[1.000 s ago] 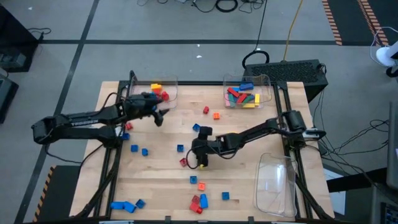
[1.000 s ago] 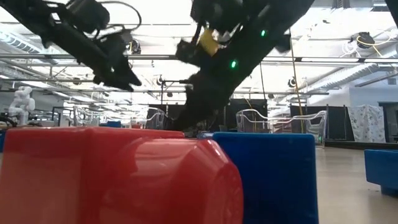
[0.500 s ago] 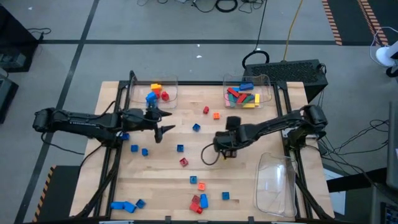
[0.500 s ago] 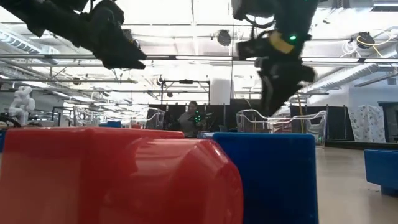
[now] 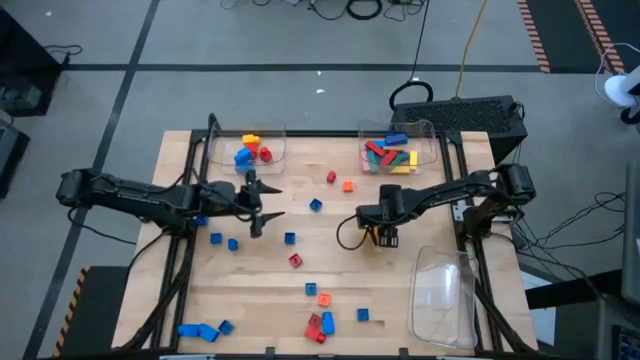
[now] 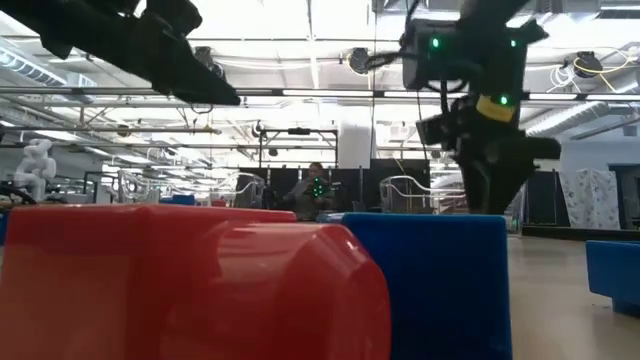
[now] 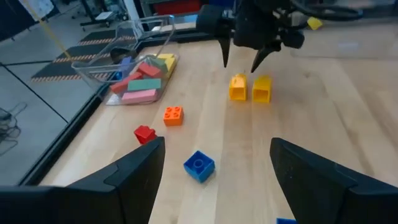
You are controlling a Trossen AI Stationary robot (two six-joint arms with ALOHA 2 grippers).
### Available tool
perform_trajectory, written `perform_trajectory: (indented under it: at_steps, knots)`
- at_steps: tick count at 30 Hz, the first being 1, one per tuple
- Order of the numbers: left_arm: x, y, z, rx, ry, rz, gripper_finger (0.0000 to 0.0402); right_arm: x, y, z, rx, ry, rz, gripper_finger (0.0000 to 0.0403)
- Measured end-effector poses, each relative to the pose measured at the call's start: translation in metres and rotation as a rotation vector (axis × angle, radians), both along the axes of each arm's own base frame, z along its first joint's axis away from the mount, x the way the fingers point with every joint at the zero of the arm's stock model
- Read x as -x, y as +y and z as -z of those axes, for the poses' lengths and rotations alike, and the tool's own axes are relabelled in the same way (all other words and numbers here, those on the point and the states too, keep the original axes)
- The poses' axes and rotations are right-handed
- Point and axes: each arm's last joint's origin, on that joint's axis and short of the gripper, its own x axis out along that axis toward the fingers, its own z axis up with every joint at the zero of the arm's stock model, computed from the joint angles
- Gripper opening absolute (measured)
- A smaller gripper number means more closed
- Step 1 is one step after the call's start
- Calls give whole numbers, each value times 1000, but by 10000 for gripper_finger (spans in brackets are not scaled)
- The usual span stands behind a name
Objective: Sort blocks by size
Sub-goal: Put the 1 stud yellow game piece into the top left transparent bin
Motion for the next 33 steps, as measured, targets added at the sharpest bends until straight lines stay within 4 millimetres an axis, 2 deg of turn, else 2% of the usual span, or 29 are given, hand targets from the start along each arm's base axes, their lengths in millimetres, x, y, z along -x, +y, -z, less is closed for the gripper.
perform_trajectory:
  at_steps: [4,12,17,24,33]
  knots:
    - [-10,0,10,-51,39,19,292,2,-5,13,-6,-42,18,247]
    - [-31,0,24,-113,24,41,292,1,-9,26,-48,-134,15,239]
    - [-41,0,34,-128,27,45,292,2,-10,29,-55,-146,33,195]
    - [-51,0,52,-141,65,59,292,-3,-10,29,-46,-201,36,90]
    - [-64,-1,66,-138,19,92,292,-20,-10,20,12,-363,-10,84]
